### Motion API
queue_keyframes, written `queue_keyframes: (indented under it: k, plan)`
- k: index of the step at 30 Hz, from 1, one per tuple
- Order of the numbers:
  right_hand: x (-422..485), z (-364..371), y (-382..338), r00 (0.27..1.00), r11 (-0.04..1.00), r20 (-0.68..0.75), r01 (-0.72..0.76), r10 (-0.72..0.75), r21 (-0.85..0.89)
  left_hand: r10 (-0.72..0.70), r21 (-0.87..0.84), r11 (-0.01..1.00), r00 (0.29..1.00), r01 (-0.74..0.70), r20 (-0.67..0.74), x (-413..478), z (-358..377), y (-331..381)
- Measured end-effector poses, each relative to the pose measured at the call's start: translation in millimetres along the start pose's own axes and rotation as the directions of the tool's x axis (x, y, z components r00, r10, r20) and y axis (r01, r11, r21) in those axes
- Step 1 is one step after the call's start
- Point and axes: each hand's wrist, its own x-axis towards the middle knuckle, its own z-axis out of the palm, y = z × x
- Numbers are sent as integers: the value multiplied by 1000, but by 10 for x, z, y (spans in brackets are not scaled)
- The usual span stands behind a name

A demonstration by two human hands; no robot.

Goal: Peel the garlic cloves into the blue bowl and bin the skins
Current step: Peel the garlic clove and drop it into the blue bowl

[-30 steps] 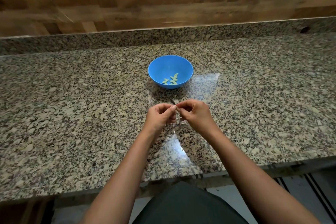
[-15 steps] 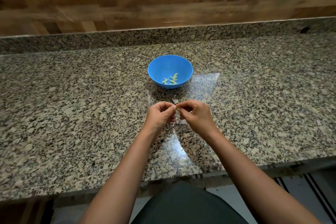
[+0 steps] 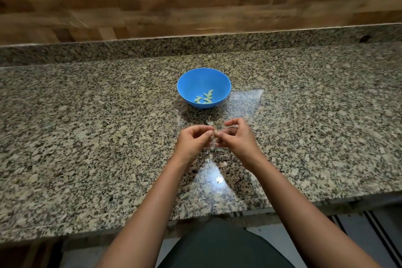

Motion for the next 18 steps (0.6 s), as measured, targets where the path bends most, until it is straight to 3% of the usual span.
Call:
queue_keyframes:
  k: [5, 10, 13, 18]
  plan:
    - [18, 34, -13, 996, 976, -11, 83, -86, -202, -5, -1, 1000, 1000, 5, 28, 30, 8, 21]
    - [2, 34, -46, 998, 997, -1, 61, -61, -56, -37, -138, 989, 998, 44, 56, 43, 3, 6]
    - [-3, 31, -49, 998, 998, 5, 62, -62, 16, -67, -314, 946, 996, 81, 54, 24, 41, 8]
    - [-5, 39, -46, 995, 995, -1, 99, -99, -4, -55, -400, 915, 998, 56, 13, 8, 99, -21]
